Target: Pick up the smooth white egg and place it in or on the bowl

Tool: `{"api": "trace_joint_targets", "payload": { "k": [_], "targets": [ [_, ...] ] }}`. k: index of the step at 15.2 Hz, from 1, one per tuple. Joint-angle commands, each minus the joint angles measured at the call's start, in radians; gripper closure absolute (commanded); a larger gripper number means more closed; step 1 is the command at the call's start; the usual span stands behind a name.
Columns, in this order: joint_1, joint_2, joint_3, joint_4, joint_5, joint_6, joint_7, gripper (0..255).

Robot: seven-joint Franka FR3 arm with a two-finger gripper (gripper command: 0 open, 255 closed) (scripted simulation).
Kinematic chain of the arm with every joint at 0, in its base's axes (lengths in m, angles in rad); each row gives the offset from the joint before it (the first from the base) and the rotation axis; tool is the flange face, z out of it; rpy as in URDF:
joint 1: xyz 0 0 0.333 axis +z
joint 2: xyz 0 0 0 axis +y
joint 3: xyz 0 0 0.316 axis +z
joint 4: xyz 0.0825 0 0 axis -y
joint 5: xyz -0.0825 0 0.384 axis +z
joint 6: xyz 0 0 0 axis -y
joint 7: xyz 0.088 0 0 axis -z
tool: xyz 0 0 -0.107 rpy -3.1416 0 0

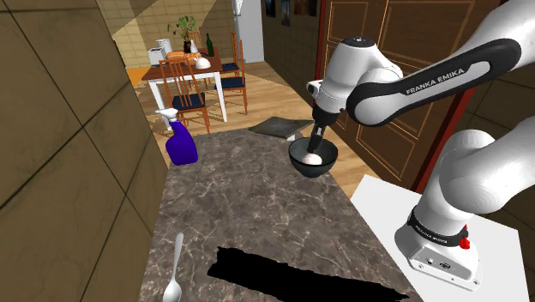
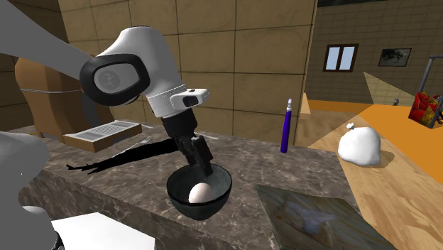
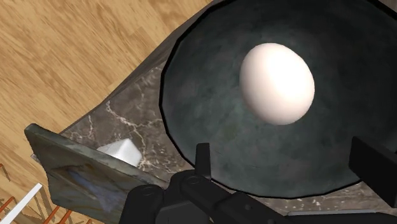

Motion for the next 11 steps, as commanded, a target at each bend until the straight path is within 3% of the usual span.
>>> {"api": "trace_joint_targets", "payload": {
  "k": [1, 3, 7, 11],
  "targets": [
    [0.0, 0.0, 0.0, 0.0, 0.0, 0.0, 0.0, 0],
    [0.0, 0.0, 0.0, 0.0, 0.0, 0.0, 0.0, 0],
    [0.02, -0.112, 0.001, 0.058, 0.02, -0.17, -0.01, 0],
    [0.02, -0.112, 0.001, 0.057, 0.02, -0.17, -0.01, 0]
  ]
}}
